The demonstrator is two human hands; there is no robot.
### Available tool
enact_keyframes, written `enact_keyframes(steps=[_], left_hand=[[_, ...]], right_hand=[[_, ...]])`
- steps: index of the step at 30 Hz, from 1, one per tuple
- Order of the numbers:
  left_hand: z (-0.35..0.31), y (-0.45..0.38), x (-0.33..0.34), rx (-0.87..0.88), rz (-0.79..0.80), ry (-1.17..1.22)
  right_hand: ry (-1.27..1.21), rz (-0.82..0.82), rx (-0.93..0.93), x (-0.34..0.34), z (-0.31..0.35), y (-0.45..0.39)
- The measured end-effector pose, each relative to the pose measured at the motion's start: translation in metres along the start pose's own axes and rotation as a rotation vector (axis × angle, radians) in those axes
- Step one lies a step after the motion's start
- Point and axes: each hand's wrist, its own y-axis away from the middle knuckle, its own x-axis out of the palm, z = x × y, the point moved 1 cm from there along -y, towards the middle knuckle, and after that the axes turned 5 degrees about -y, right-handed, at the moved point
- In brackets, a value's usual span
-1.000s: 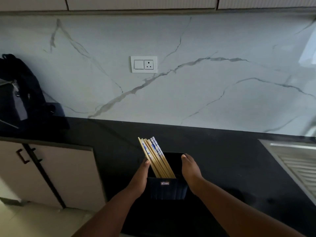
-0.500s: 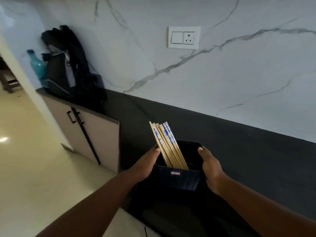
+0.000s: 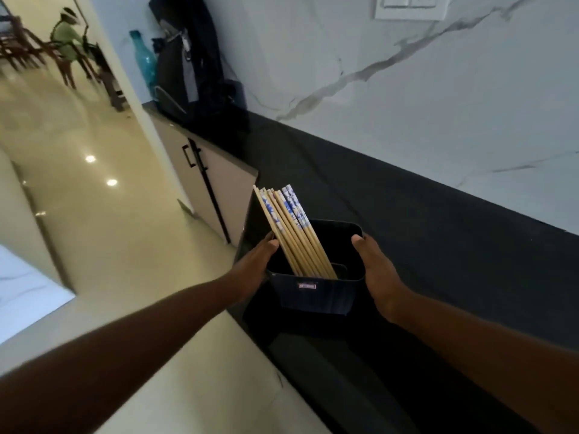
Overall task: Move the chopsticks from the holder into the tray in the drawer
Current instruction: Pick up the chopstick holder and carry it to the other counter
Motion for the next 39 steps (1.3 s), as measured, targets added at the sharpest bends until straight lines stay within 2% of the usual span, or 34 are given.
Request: enact_keyframes(steps=[3,6,13,20,25,29,35,39], left_hand=[[0.013,0.027,0.003,-0.022,-0.185,0.198],[0.021,0.055,-0.011,0.062,-0.293,0.197],[0.041,0.143,-0.089,0.133,-0.407,0.184],[0.091,0.293,-0.189,0.151,-0.580,0.248],[0.137,0.413,-0.256,0.128,-0.790,0.276],[0.176,0.518,-0.289,0.075,-1.037,0.290],[0.223,0.656,-0.296,0.031,-1.401,0.400],[0.240,0.729,-0.294,-0.019,-1.604,0.387]], right_hand=[[-0.080,0.037,0.001,0.023,-0.012,0.007],[-0.105,0.099,-0.030,0.051,-0.023,0.015],[-0.010,0.336,-0.022,0.146,-0.046,0.052],[0.080,0.575,0.013,0.294,-0.088,0.135],[0.151,0.834,0.073,0.412,-0.133,0.203],[0.215,1.059,0.141,0.502,-0.173,0.270],[0.313,1.436,0.217,0.609,-0.222,0.376],[0.360,1.644,0.258,0.669,-0.243,0.444]])
